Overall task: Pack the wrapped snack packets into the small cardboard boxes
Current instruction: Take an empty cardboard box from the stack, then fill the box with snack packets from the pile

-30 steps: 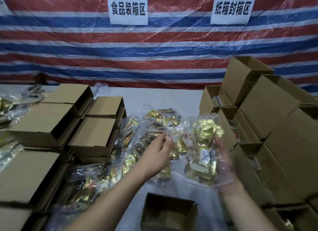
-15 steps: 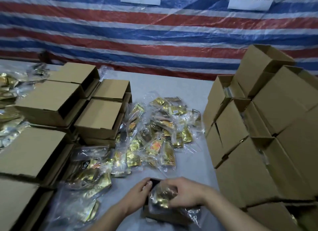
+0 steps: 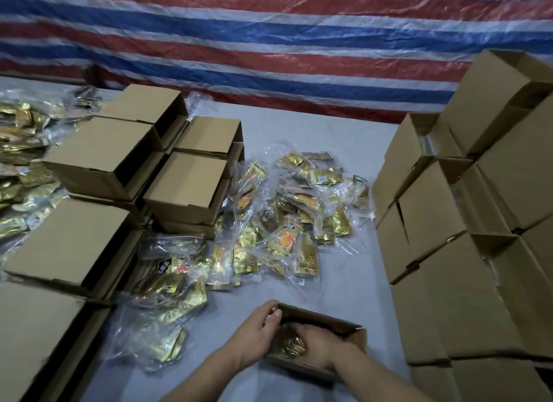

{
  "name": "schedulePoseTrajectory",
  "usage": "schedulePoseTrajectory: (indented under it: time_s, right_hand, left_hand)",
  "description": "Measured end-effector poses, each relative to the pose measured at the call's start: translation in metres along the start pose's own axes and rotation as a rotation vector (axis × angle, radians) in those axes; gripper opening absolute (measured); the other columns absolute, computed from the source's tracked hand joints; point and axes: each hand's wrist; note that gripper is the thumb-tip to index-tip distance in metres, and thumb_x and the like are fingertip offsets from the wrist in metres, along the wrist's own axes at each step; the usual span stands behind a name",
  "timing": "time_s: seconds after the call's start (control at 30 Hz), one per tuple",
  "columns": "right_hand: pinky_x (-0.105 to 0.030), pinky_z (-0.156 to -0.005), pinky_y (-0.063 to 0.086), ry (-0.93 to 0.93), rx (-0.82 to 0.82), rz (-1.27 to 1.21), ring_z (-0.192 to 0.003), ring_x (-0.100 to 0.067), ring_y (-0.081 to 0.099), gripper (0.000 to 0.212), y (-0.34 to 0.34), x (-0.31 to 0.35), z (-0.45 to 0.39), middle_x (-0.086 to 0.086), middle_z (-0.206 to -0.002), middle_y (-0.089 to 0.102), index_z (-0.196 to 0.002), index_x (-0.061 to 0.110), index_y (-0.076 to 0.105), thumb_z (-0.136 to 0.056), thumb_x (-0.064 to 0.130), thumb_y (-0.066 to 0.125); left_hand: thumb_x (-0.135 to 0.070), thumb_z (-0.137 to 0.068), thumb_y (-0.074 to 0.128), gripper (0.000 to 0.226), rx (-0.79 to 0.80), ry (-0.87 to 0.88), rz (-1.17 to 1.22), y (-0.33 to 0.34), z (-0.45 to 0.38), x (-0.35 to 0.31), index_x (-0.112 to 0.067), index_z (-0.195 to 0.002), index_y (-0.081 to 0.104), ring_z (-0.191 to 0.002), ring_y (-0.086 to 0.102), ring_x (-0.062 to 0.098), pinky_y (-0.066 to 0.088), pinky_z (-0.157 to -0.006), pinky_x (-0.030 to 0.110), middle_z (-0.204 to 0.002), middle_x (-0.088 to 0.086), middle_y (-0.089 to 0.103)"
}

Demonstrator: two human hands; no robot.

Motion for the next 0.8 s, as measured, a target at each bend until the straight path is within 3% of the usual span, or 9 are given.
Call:
schedulePoseTrajectory:
  time_s: [0.13, 0.2, 0.27, 0.33, 0.4, 0.57, 0.63, 0.73, 0.8]
  right_hand:
    - [-0.024, -0.103, 0.042, 0.029, 0.036, -0.191, -0.118, -0.007, 0.055, 0.062, -0.019, 0.001, 0.011, 0.013, -0.131, 0.060, -0.135, 0.031, 0.055, -0.080, 0.059, 0.065]
    - [-0.024, -0.092, 0.045, 0.061, 0.002, -0.170, -0.109, -0.012, 0.061, 0.039, -0.027, -0.002, 0.017, 0.009, -0.113, 0.067, -0.115, 0.027, 0.067, -0.089, 0.054, 0.058]
    - [-0.027, -0.086, 0.044, 0.107, 0.034, -0.092, -0.108, -0.021, 0.062, 0.038, -0.029, -0.005, 0.020, 0.002, -0.107, 0.068, -0.101, 0.023, 0.069, -0.095, 0.054, 0.047]
    - [-0.030, -0.098, 0.037, 0.173, 0.161, -0.012, -0.127, -0.023, 0.052, 0.055, -0.022, -0.002, 0.020, -0.006, -0.135, 0.059, -0.124, 0.022, 0.064, -0.097, 0.059, 0.034]
    - [-0.031, -0.111, 0.024, 0.222, 0.245, -0.023, -0.144, -0.022, 0.034, 0.068, -0.013, 0.001, 0.017, -0.007, -0.158, 0.037, -0.148, 0.018, 0.043, -0.100, 0.062, 0.024]
    - [-0.034, -0.117, 0.022, 0.240, 0.207, -0.079, -0.146, -0.022, 0.031, 0.076, -0.006, 0.007, 0.018, -0.007, -0.159, 0.035, -0.151, 0.020, 0.039, -0.094, 0.068, 0.023]
    - [-0.036, -0.110, 0.035, 0.209, 0.130, -0.050, -0.133, -0.025, 0.048, 0.068, -0.012, 0.005, 0.021, -0.009, -0.145, 0.051, -0.137, 0.018, 0.056, -0.092, 0.064, 0.032]
    - [-0.030, -0.084, 0.045, 0.133, -0.034, -0.091, -0.106, -0.024, 0.063, 0.042, -0.021, 0.003, 0.022, -0.004, -0.107, 0.068, -0.092, 0.021, 0.067, -0.093, 0.054, 0.041]
    - [-0.027, -0.079, 0.042, 0.106, -0.083, -0.136, -0.104, -0.024, 0.062, 0.035, -0.023, 0.005, 0.023, -0.003, -0.103, 0.066, -0.091, 0.022, 0.066, -0.095, 0.047, 0.042]
  left_hand:
    - [-0.036, -0.104, 0.041, 0.020, -0.003, 0.018, 0.031, 0.002, -0.002, 0.002, -0.031, -0.109, 0.059, -0.100, 0.062, 0.005, 0.049, -0.092, 0.028, -0.108, -0.002, 0.065]
    - [-0.034, -0.104, 0.042, 0.017, -0.014, 0.004, 0.036, 0.004, -0.002, 0.004, -0.037, -0.108, 0.058, -0.097, 0.063, 0.002, 0.049, -0.085, 0.019, -0.110, -0.002, 0.064]
    - [-0.037, -0.104, 0.042, 0.015, -0.025, -0.005, 0.013, 0.005, -0.002, 0.006, -0.042, -0.108, 0.056, -0.102, 0.061, 0.001, 0.047, -0.087, 0.017, -0.114, -0.002, 0.062]
    - [-0.040, -0.103, 0.041, 0.015, -0.021, -0.017, -0.007, 0.005, -0.002, 0.008, -0.043, -0.109, 0.055, -0.101, 0.059, 0.000, 0.047, -0.091, 0.020, -0.113, -0.001, 0.061]
    - [-0.041, -0.103, 0.040, 0.013, -0.012, -0.018, -0.045, 0.005, 0.000, 0.007, -0.044, -0.106, 0.053, -0.085, 0.056, -0.007, 0.044, -0.078, 0.011, -0.105, 0.001, 0.059]
    - [-0.042, -0.104, 0.039, 0.013, -0.017, -0.023, -0.095, 0.007, 0.006, 0.002, -0.055, -0.103, 0.044, -0.100, 0.046, -0.017, 0.034, -0.081, 0.003, -0.109, -0.020, 0.050]
    - [-0.043, -0.103, 0.039, 0.013, -0.010, -0.046, -0.102, 0.005, 0.004, -0.002, -0.054, -0.110, 0.042, -0.107, 0.046, -0.013, 0.034, -0.085, 0.008, -0.116, -0.018, 0.051]
    - [-0.042, -0.104, 0.040, 0.012, 0.005, -0.058, -0.097, 0.003, -0.001, -0.005, -0.050, -0.111, 0.047, -0.106, 0.052, -0.004, 0.040, -0.086, 0.011, -0.116, -0.012, 0.056]
    - [-0.041, -0.104, 0.041, 0.014, 0.014, -0.055, -0.085, 0.002, -0.003, -0.006, -0.044, -0.113, 0.051, -0.104, 0.056, 0.001, 0.044, -0.094, 0.019, -0.114, -0.007, 0.060]
Point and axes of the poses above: each hand's wrist, its own z-axis away from the middle knuckle, its own y-axis out of the palm, x = y × z
